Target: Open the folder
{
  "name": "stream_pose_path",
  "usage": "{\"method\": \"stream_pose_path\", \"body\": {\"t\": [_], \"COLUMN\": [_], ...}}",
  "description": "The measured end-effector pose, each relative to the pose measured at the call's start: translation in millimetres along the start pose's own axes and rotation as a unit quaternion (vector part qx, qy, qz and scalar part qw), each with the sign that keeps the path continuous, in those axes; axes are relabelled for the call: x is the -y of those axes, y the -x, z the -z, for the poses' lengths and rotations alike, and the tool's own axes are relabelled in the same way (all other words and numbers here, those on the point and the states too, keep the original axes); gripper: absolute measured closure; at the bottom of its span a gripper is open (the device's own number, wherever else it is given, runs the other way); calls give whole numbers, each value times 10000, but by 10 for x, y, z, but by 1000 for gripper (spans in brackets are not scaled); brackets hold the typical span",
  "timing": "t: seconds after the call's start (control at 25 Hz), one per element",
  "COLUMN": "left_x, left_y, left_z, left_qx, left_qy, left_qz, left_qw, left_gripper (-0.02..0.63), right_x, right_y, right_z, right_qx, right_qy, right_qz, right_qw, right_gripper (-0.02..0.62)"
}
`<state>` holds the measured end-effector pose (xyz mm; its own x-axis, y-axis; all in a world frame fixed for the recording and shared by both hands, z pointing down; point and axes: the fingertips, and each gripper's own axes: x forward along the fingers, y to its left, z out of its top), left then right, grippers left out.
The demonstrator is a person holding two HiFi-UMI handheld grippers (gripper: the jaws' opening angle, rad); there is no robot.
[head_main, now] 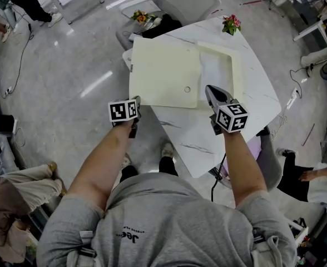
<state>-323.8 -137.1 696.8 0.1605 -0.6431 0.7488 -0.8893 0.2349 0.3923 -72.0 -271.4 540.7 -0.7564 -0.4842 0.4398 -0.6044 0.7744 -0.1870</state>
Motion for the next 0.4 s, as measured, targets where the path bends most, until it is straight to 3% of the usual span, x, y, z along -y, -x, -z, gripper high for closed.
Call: {"method": "stream_pose_path", "body": {"t": [0.4], "left_x": [-1], "left_y": [32], "left_z": [29], "left_qx": [-25], "left_qy": [-20], "left_qz": [-52], "left_qw": [10000], "left_gripper": [494], "right_x": [6], "right_y": [66], "right_z": [-14], "right_qx": [11], "right_qy": [13], "right_qz": [10], "right_qw": [10000], "right_gripper": [594]}}
